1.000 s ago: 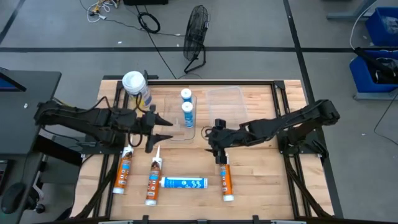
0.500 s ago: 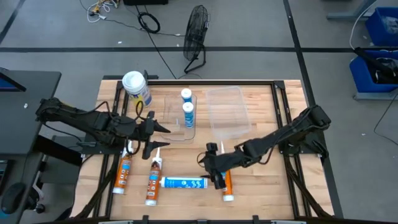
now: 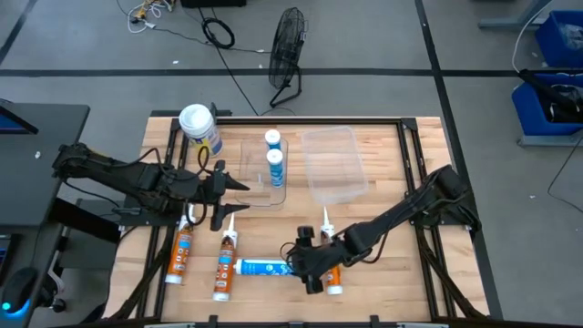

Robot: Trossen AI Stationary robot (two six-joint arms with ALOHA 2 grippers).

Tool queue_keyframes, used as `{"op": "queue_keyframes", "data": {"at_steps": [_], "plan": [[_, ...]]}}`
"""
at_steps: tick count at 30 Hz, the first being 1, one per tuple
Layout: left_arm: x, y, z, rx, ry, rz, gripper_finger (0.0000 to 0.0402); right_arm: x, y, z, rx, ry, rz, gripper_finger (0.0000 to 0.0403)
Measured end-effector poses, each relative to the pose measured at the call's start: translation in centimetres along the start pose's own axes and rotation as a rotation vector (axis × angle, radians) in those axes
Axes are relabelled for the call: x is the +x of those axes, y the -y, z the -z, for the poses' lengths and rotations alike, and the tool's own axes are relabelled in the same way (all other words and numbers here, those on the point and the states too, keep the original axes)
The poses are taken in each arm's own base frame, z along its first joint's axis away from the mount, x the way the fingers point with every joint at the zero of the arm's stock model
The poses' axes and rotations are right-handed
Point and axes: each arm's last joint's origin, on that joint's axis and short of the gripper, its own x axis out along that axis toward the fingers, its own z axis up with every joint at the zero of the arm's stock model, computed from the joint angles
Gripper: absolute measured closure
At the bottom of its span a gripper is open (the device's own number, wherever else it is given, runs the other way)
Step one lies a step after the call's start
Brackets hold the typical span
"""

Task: Pick & place silicon tubes, Sealant and Lysol wipes
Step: Put the blue sealant into the left transparent bin

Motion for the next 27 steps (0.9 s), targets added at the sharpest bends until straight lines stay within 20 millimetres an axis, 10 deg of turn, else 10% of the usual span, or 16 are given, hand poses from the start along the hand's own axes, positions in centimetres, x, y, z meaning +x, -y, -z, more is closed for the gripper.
{"op": "queue_keyframes", "data": {"at_steps": [27], "plan": [[0.0,-0.1,0.2,-0.002,-0.019,-0.038,0.0163,6.0,-0.9,3.6,0.055,-0.197,0.012,0.0128]]}}
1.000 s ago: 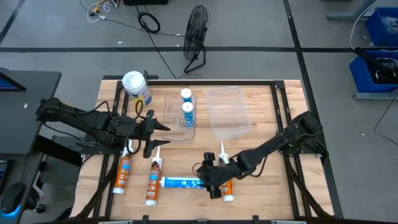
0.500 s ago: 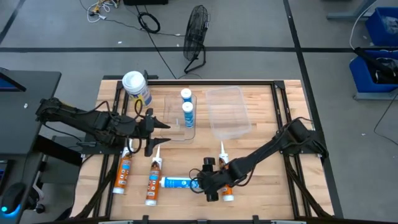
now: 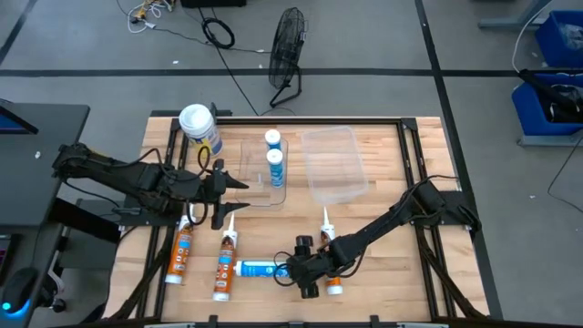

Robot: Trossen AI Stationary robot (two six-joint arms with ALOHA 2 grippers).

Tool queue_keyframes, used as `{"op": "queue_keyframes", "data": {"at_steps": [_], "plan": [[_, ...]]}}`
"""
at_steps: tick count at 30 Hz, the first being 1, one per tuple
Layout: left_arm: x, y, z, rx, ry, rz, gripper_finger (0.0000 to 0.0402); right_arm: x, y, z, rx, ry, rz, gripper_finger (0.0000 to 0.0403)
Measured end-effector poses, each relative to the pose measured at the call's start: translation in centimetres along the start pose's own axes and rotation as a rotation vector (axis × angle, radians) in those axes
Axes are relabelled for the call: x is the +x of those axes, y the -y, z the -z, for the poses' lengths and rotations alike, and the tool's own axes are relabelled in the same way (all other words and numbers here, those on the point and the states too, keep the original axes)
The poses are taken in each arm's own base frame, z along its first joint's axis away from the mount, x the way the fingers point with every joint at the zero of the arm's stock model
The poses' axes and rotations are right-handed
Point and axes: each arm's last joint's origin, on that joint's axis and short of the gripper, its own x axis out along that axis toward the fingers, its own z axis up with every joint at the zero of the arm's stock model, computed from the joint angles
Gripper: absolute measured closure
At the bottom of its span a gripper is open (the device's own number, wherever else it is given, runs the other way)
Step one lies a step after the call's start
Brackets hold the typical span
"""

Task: Pick & place silicon tubes, Sealant and Lysol wipes
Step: Put the blue sealant into the left transparent bin

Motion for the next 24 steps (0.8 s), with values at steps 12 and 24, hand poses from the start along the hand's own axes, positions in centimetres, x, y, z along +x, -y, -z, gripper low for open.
{"op": "queue_keyframes", "data": {"at_steps": [12,24], "plan": [[0.0,0.0,0.1,-0.012,-0.010,-0.013,0.0163,0.4,0.9,-1.2,-0.006,0.074,-0.076,0.0128],[0.0,0.0,0.1,-0.022,-0.011,-0.012,0.0163,2.1,1.2,0.0,0.015,-0.008,-0.070,0.0136]]}}
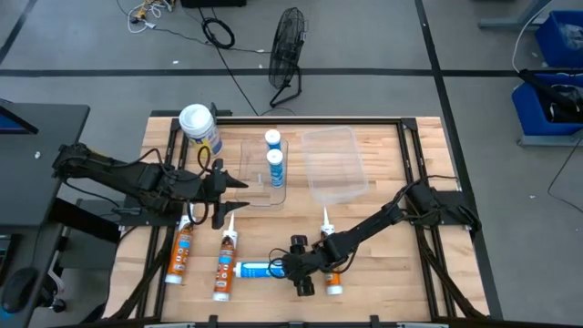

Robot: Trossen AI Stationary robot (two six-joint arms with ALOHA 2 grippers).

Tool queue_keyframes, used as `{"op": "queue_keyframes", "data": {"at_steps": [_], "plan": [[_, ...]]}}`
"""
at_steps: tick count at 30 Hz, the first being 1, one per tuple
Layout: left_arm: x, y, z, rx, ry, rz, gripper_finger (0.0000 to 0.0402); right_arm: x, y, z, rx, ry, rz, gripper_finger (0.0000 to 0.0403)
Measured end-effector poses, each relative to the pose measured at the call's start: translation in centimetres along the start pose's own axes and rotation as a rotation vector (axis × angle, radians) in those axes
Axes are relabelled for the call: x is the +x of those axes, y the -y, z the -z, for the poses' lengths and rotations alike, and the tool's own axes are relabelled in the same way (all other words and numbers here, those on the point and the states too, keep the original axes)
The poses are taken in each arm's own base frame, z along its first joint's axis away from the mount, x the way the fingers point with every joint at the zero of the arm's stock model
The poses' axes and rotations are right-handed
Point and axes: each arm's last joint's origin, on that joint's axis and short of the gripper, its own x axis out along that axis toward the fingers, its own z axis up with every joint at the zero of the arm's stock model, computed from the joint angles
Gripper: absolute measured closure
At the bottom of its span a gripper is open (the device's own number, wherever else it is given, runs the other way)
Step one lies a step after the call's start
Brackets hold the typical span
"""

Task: Pick & place silicon tubes, Sealant and Lysol wipes
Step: Put the blue sealant into the left transparent bin

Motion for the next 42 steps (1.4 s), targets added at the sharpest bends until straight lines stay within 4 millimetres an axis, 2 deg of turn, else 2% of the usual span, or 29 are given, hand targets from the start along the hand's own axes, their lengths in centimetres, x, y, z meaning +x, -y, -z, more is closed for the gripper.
{"op": "queue_keyframes", "data": {"at_steps": [5,11,16,19,24,35,38,42], "plan": [[0.0,0.0,0.0,-0.002,0.000,0.000,0.0163,0.0,0.3,-0.1,0.006,0.000,0.001,0.0194],[0.0,0.0,0.0,-0.050,-0.001,0.004,0.0163,-0.3,0.2,-0.4,-0.030,0.016,-0.009,0.0194],[0.0,0.0,-0.1,-0.053,0.006,0.005,0.0163,-1.6,0.1,-1.3,-0.057,0.061,-0.013,0.0194],[0.0,0.1,-0.6,-0.003,0.063,0.014,0.0163,-2.5,0.1,-1.8,-0.080,0.096,0.002,0.0194],[-0.2,0.2,-1.9,-0.032,0.184,0.029,0.0163,-3.9,-0.1,-2.6,-0.117,0.151,0.048,0.0194],[-0.3,0.3,-2.3,0.043,0.230,0.024,0.0163,-4.6,0.0,-2.9,-0.129,0.164,0.048,0.0194],[-0.3,0.3,-2.4,0.064,0.243,0.023,0.0163,-5.8,0.0,-3.4,-0.139,0.191,0.063,0.0194],[-0.4,0.3,-2.8,0.111,0.279,0.017,0.0163,-8.6,0.2,-4.4,-0.166,0.260,0.110,0.0194]]}}
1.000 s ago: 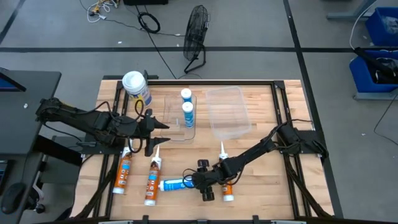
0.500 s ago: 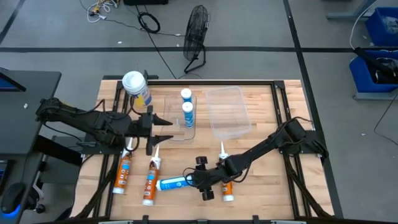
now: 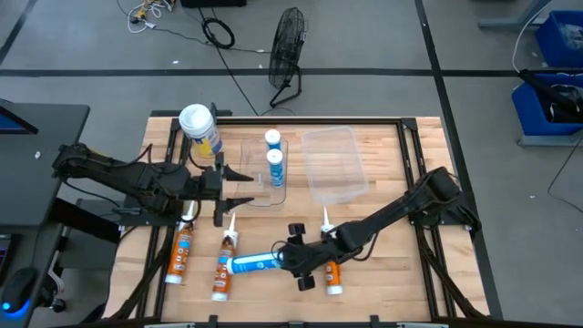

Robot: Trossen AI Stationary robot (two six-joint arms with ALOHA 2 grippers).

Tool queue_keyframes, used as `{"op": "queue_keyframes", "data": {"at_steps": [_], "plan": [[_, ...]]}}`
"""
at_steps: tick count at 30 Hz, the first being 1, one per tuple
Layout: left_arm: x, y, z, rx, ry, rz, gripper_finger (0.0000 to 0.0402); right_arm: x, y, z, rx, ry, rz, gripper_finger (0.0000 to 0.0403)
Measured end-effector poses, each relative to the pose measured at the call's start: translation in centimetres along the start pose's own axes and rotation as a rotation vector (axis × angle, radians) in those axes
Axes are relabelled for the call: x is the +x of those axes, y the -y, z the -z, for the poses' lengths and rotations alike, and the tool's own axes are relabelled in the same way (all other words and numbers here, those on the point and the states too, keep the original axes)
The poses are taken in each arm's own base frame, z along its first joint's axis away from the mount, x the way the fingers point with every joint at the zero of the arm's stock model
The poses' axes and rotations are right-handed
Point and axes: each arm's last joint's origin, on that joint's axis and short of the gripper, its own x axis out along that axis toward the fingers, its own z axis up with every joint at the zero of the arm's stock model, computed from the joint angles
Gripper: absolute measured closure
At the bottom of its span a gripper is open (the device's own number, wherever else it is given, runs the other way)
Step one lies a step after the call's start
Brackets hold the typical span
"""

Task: Pick & place silicon tubes, Sealant and Lysol wipes
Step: Put the blue sealant into the left transparent bin

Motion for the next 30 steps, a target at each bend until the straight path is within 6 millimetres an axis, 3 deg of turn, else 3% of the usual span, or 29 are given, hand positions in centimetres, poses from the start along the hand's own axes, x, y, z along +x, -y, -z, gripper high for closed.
{"op": "queue_keyframes", "data": {"at_steps": [10,20,30], "plan": [[-0.4,-0.2,-1.7,0.100,0.167,-0.020,0.0163,-6.6,2.0,-2.9,-0.030,0.098,0.162,0.0194],[-2.8,-1.2,-3.6,0.163,0.318,-0.055,0.0163,-13.9,4.0,-5.1,-0.061,0.237,0.307,0.0194],[-6.0,-2.1,-5.0,0.269,0.480,0.006,0.0163,-18.1,5.1,-5.8,-0.099,0.318,0.334,0.0194]]}}
